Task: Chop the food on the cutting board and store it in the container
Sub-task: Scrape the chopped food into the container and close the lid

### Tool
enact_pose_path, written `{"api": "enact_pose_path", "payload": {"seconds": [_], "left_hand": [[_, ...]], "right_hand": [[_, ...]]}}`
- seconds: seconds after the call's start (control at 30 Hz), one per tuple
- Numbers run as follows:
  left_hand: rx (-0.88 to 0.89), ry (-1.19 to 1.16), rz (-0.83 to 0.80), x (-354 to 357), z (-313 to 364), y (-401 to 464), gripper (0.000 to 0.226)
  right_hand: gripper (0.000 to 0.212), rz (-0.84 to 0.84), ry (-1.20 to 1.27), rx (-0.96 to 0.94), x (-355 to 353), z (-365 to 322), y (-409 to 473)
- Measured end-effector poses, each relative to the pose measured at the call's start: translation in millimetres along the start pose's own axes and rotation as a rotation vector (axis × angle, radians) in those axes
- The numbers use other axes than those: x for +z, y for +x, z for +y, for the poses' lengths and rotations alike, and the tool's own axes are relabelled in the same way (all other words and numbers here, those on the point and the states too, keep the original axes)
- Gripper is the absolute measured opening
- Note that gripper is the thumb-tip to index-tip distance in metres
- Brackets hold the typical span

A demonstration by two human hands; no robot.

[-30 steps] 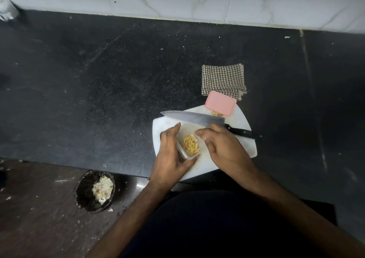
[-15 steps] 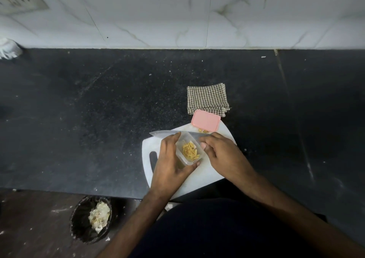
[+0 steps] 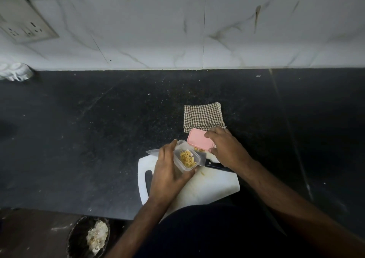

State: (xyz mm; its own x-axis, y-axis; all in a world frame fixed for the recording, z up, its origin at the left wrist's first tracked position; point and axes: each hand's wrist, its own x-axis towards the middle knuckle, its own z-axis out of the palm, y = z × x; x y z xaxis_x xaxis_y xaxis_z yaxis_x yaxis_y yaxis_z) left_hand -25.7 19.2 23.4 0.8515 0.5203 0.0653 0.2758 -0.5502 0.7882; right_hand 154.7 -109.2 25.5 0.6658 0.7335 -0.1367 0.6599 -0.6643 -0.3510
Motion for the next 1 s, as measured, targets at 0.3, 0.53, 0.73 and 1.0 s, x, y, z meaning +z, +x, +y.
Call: {"api": "enact_pose_path", "payload": {"seconds": [0.3, 0.53, 0.73, 1.0], "left_hand": [[-0.007, 0.031, 0.017, -7, -4, 3, 0.091], [0.013, 0.048, -0.003, -12, -10, 9, 0.096], [0.047, -0.011, 0.0, -8, 1, 12, 0.091], [0.052, 0.016, -0.036, 0, -2, 9, 0.103]], "right_hand": [[0.046, 0.058, -0.033, -0.05, 10, 2, 5], [0.027, 0.179, 0.329, -0.093, -10, -10, -8], [0.01, 0.247, 0.579, -0.097, -21, -39, -31], [0.033, 0.081, 0.81, 0.244, 0, -41, -39]]}}
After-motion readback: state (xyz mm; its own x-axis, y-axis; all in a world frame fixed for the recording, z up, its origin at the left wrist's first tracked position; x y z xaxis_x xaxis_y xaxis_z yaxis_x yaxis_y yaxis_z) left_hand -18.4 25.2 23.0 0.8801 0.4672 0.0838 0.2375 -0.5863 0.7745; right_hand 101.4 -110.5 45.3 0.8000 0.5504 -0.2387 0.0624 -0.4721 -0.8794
